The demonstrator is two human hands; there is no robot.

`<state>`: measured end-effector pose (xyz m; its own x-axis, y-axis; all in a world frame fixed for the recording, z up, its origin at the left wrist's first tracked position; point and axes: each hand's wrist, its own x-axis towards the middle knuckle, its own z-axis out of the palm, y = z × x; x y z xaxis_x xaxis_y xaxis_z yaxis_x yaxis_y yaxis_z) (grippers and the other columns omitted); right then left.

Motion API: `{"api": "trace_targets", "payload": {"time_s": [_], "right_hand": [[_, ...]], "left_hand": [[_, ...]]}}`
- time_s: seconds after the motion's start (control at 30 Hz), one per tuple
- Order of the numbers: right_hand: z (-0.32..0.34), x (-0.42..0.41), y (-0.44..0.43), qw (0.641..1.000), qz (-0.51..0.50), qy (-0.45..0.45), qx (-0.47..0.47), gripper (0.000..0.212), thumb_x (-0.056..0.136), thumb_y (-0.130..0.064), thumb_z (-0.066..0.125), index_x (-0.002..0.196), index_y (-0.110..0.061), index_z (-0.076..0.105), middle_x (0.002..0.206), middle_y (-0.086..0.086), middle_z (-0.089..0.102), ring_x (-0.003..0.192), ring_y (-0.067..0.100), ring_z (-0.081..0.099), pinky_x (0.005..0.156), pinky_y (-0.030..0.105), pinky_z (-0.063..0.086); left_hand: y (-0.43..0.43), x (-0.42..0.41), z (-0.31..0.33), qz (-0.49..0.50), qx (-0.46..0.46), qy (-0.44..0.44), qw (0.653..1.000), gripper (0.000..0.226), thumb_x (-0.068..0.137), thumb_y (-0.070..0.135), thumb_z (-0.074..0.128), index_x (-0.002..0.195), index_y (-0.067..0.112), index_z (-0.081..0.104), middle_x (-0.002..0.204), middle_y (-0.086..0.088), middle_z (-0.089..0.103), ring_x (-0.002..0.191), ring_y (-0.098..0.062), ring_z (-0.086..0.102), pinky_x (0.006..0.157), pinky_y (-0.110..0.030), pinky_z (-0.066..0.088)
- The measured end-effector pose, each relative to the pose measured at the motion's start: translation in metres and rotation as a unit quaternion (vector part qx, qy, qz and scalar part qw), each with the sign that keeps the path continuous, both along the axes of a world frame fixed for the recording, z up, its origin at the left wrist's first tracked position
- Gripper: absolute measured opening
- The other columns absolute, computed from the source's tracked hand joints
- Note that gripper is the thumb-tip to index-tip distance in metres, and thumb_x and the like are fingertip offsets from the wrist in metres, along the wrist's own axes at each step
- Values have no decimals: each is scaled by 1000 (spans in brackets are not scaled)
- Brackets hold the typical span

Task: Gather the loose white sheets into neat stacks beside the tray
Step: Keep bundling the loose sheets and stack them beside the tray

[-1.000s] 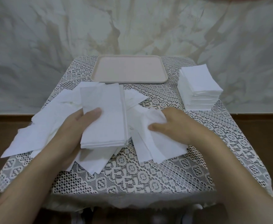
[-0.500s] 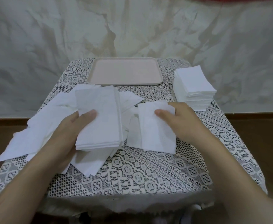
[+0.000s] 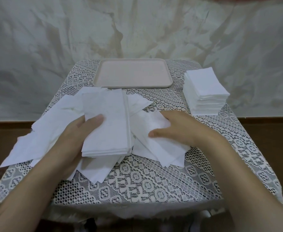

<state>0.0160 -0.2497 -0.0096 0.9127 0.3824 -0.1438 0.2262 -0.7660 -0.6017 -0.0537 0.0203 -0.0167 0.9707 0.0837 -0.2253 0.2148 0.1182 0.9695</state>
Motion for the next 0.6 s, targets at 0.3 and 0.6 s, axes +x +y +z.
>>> {"api": "trace_targets", "payload": {"time_s": [0.3, 0.6], "right_hand": [[3, -6, -12, 983, -85, 53, 154, 13, 94, -29, 72, 93, -16, 71, 88, -6, 74, 79, 6, 71, 66, 27, 55], [-10, 3, -6, 987, -153, 1, 54, 26, 91, -40, 71, 105, -18, 69, 97, -3, 71, 90, 20, 68, 83, 43, 57]], "left_hand": [[-1, -1, 1, 3, 11, -5, 1000, 48, 88, 41, 72, 127, 12, 70, 121, -9, 78, 114, -29, 74, 107, -49, 51], [-1, 0, 0, 6, 8, -4, 1000, 49, 87, 40, 64, 127, 11, 70, 118, -9, 79, 109, -27, 75, 96, -43, 54]]}}
